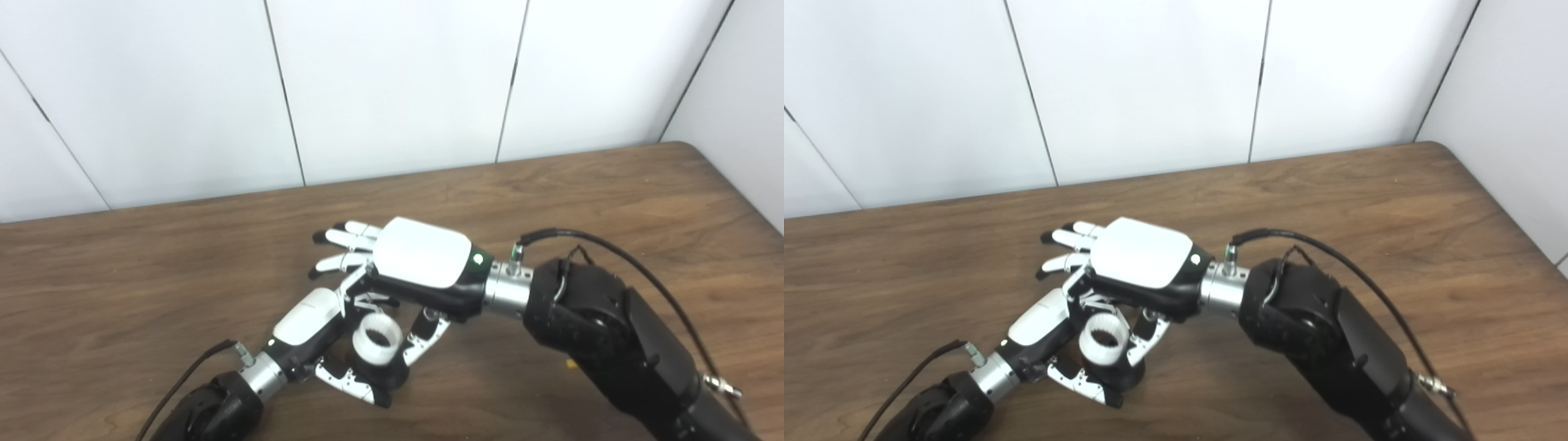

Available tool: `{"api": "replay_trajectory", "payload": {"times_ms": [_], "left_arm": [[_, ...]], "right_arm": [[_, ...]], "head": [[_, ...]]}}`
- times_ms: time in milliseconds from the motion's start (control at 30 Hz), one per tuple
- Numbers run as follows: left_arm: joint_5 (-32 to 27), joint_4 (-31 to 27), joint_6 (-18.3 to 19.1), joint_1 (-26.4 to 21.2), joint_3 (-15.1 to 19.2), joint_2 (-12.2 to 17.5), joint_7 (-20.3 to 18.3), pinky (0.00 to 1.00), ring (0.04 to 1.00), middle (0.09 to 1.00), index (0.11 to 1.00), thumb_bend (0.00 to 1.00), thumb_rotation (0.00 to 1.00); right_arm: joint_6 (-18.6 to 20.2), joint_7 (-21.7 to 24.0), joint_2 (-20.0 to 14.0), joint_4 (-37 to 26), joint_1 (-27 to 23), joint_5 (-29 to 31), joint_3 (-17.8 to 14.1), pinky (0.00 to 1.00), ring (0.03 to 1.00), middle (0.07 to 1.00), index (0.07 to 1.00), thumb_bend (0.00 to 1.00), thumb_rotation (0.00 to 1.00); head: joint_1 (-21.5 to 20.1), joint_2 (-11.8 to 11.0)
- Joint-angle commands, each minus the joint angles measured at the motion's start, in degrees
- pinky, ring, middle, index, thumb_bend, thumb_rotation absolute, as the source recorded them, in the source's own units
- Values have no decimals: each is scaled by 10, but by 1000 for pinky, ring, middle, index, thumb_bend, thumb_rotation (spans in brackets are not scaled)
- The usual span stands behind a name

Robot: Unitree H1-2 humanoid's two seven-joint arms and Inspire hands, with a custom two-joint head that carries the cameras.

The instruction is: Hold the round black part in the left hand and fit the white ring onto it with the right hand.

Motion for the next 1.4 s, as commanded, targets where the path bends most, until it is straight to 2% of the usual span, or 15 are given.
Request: {"api": "replay_trajectory", "payload": {"times_ms": [0,267,533,967,1367], "left_arm": [[2,0,5,-6,0,5,2,1000,976,830,483,524,54],[-3,-21,7,-2,12,6,-15,1000,970,843,483,524,54],[-3,-29,8,0,16,4,-25,1000,973,849,483,524,52],[10,-29,6,2,13,0,-19,1000,979,833,482,524,53],[7,-34,6,2,3,6,-17,1000,991,836,483,524,54]], "right_arm": [[-9,-15,6,-7,-6,2,-7,1000,1000,879,482,525,133],[-36,-45,11,20,30,-5,-14,1000,1000,870,481,525,132],[-40,-48,12,36,35,-9,-18,1000,1000,878,482,525,133],[-39,-40,11,43,12,-10,-23,1000,1000,887,483,525,132],[-39,-30,18,59,-7,-21,-10,1000,1000,892,483,525,133]], "head": [[0,1],[-1,4],[-2,5],[-2,1],[-3,1]]}}
